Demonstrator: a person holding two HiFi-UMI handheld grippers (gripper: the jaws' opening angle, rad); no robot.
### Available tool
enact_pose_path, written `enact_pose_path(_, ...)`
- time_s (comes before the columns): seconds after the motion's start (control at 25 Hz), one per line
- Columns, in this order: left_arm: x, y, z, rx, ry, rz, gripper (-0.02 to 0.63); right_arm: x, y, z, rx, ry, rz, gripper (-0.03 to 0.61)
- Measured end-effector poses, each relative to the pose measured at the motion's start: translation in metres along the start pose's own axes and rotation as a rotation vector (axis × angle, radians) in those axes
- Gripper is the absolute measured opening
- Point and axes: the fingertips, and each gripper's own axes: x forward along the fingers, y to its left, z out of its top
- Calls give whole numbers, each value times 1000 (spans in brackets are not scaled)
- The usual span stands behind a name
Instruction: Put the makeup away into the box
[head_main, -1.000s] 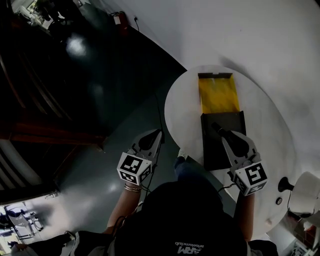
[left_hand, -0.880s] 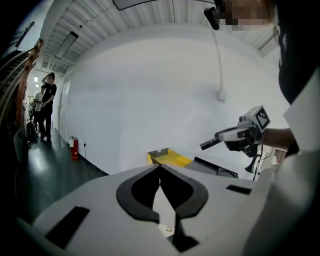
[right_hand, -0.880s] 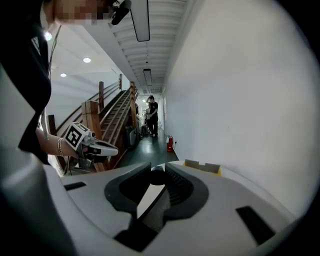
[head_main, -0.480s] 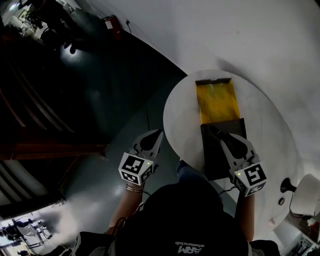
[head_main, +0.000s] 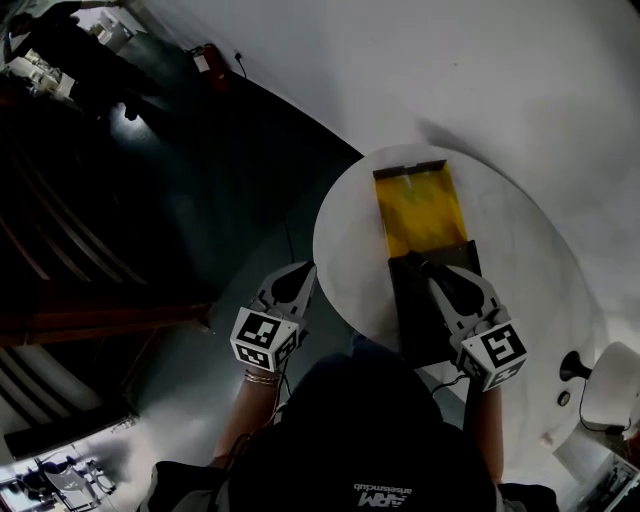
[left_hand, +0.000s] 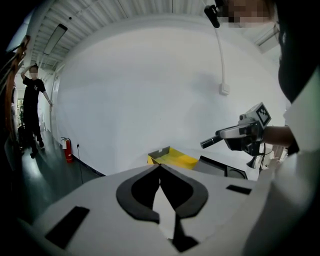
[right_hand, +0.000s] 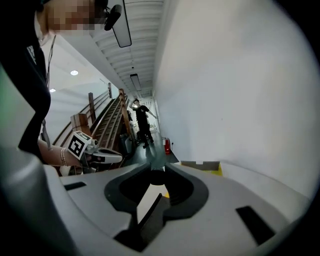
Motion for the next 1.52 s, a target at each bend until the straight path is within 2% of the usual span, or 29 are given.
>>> enact_pose_path(0.44, 11, -4, 20, 46, -11, -31, 17, -2, 1, 11, -12, -38, -33, 98)
enact_pose_path(0.88, 54, 6, 49, 100, -30, -128, 17, 4, -21, 24, 25, -60, -150, 98)
enact_pose_path(1.2, 99, 23, 57, 119, 26, -264, 17, 19, -34, 25, 106, -43, -279, 98)
enact_pose_path(1.52, 127, 46, 62, 139, 68, -371, 17, 47, -43, 24, 161, -24, -366, 98)
